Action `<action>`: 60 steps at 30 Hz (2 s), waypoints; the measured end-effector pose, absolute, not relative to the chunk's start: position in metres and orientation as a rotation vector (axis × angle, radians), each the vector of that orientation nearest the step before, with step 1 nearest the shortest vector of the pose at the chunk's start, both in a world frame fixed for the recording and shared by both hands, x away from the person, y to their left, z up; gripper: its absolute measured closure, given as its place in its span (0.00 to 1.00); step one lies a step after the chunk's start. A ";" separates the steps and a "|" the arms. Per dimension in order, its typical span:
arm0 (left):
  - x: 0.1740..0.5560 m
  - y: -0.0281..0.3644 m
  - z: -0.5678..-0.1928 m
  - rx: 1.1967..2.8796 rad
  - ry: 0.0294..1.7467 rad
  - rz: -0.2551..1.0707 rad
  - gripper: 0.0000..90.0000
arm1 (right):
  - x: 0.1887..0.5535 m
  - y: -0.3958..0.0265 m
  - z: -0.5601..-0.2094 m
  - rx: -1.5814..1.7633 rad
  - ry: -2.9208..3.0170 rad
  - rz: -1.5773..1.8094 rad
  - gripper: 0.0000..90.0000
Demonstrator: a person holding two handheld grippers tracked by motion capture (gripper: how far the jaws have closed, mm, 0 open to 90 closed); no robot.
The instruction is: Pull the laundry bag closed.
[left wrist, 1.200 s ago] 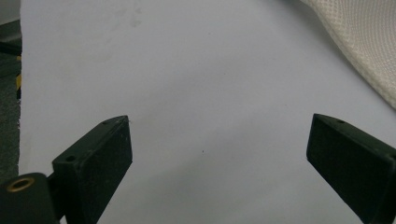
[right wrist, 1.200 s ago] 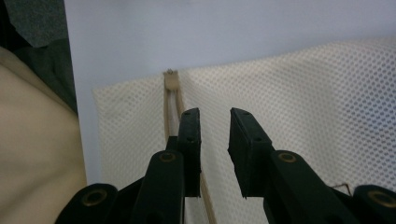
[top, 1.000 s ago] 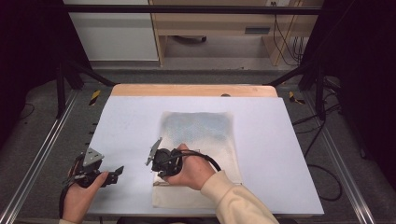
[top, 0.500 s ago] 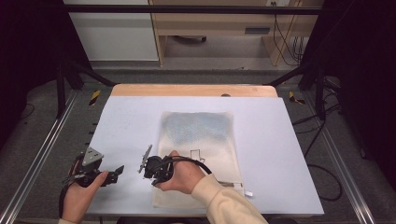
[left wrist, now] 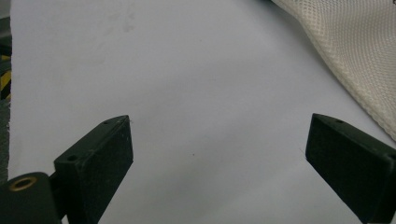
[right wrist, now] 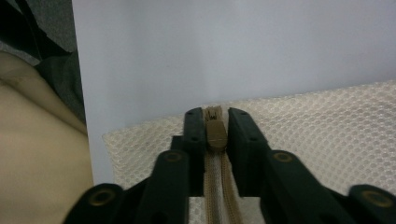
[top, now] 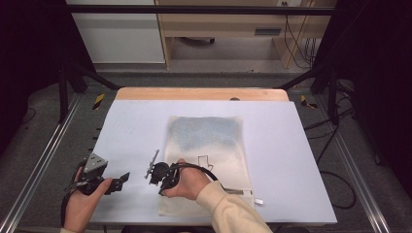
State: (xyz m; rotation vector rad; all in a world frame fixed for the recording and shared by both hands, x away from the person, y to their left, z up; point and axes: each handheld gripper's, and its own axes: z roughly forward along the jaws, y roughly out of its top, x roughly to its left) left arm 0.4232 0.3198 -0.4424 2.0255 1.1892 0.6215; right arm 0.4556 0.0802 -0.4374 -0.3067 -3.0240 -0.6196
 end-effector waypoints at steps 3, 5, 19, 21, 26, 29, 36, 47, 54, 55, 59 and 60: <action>0.420 0.318 -0.440 2.011 1.178 0.608 0.08 | 0.453 0.079 -0.432 -0.304 -3.028 -0.629 0.91; 0.418 0.315 -0.438 2.005 1.155 0.597 0.08 | 0.451 0.076 -0.428 -0.290 -3.035 -0.658 0.91; 0.396 0.292 -0.435 1.984 1.083 0.526 0.05 | 0.451 0.063 -0.414 -0.250 -3.034 -0.793 0.91; 0.390 0.283 -0.438 1.988 1.056 0.485 0.05 | 0.452 0.063 -0.416 -0.247 -3.030 -0.790 0.91; 0.385 0.264 -0.441 2.031 0.974 0.415 0.05 | 0.452 0.065 -0.418 -0.248 -3.036 -0.798 0.91; 0.384 0.256 -0.444 2.033 0.956 0.371 0.06 | 0.451 0.065 -0.417 -0.256 -3.037 -0.806 0.91; 0.387 0.247 -0.450 2.054 0.965 0.328 0.13 | 0.450 0.061 -0.413 -0.257 -3.035 -0.844 0.91; 0.385 0.232 -0.454 2.031 0.944 0.257 0.22 | 0.451 0.058 -0.412 -0.264 -3.015 -0.858 0.91; 0.391 0.230 -0.458 2.020 0.953 0.224 0.30 | 0.451 0.056 -0.408 -0.267 -3.013 -0.883 0.91; 0.391 0.230 -0.458 2.020 0.953 0.224 0.31 | 0.451 0.056 -0.408 -0.267 -3.013 -0.883 0.91; 0.394 0.227 -0.462 2.014 0.955 0.174 0.33 | 0.452 0.054 -0.405 -0.273 -3.012 -0.900 0.91; 0.394 0.227 -0.462 2.011 0.953 0.158 0.33 | 0.452 0.054 -0.404 -0.273 -3.014 -0.900 0.91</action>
